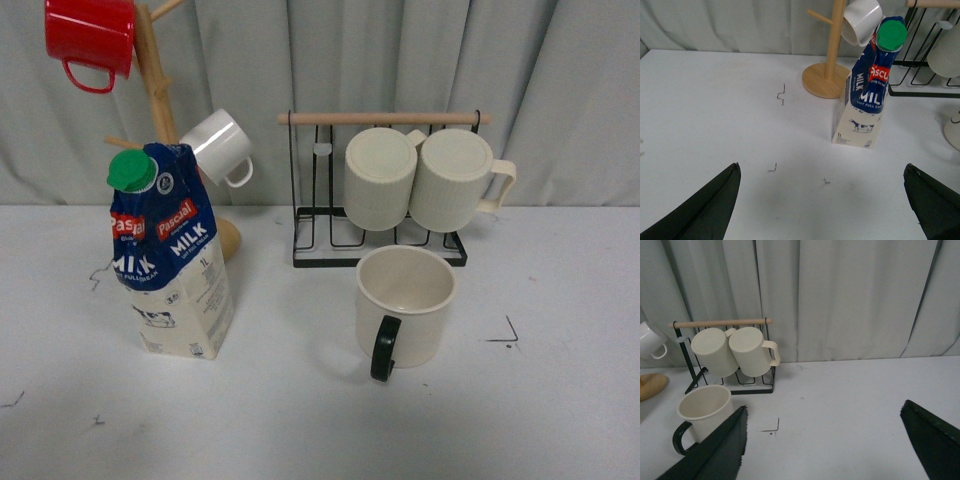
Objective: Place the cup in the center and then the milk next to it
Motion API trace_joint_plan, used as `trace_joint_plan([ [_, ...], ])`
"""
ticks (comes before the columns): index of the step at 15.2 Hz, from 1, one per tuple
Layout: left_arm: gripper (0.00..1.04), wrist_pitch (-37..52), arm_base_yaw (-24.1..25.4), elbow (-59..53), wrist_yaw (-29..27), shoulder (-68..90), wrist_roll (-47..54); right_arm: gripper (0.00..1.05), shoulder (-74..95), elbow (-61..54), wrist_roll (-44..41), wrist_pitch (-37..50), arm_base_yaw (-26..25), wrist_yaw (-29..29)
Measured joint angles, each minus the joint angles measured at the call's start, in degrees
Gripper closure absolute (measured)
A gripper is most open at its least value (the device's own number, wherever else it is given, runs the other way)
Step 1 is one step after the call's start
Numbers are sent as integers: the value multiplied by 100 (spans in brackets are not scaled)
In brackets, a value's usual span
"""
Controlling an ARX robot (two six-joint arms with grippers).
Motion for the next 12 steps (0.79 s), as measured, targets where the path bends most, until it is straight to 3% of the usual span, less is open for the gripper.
trace_joint_plan([
  [1,7,599,-33,103,46,739,-9,4,0,0,2,-9,0,2],
  [5,7,2669,-175,822,367,3821,83,6,0,0,0,-4,0,0],
  [12,7,3473,-407,1834,505,6142,466,6,0,0,0,-7,0,0],
])
